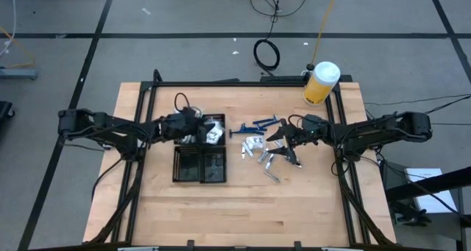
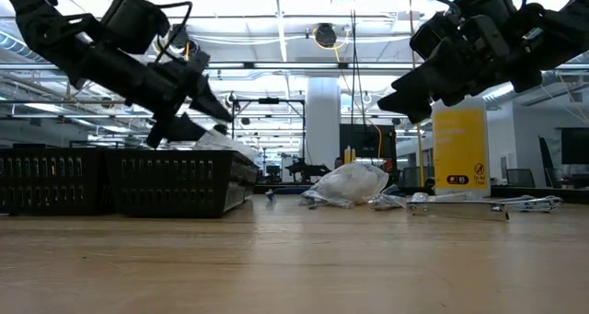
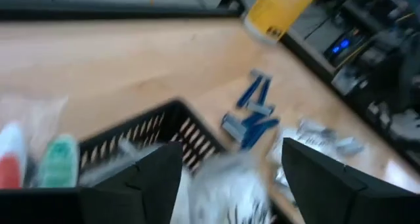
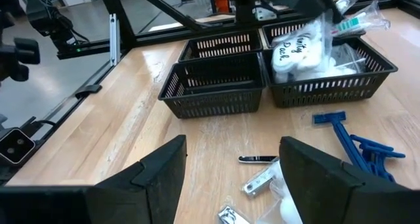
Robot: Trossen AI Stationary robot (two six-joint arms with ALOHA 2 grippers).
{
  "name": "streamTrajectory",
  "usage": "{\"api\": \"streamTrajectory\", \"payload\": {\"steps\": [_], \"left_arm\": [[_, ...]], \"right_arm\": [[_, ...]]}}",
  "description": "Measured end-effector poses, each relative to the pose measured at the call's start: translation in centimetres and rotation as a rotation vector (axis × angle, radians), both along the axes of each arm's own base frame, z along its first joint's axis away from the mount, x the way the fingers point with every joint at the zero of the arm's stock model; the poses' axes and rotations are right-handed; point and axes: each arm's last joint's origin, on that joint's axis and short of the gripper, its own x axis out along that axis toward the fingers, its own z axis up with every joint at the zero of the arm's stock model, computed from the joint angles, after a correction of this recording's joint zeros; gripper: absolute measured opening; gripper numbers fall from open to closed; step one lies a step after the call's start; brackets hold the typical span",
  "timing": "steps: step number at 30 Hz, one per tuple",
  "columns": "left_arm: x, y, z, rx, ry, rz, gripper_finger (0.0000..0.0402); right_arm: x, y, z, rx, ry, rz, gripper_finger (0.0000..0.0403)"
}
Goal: Pick & Place Travel size toiletries
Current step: Put the cotton pack into the top right black bin
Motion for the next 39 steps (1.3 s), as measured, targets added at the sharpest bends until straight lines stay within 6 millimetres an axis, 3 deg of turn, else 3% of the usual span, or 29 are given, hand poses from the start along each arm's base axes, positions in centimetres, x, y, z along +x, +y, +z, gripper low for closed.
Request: {"api": "streamTrajectory", "payload": {"steps": [9,19,30,35,39], "left_arm": [[-0.5,1.4,1.3,0.128,-0.025,0.071,0.0256],[-0.8,1.2,4.3,0.303,-0.184,0.063,0.0228],[-0.6,1.1,3.9,0.295,-0.171,0.054,0.0227],[-0.6,1.1,3.7,0.291,-0.151,0.051,0.0224],[-0.6,1.1,3.4,0.283,-0.121,0.047,0.0225]], "right_arm": [[0.0,0.0,-0.2,-0.004,0.017,-0.001,0.0233],[0.5,0.3,-2.5,-0.223,0.156,-0.163,0.0233],[4.0,0.2,-5.9,-0.216,0.269,-0.137,0.0233],[4.8,0.1,-6.5,-0.235,0.299,-0.124,0.0226],[4.8,0.1,-6.3,-0.238,0.310,-0.121,0.0197]]}}
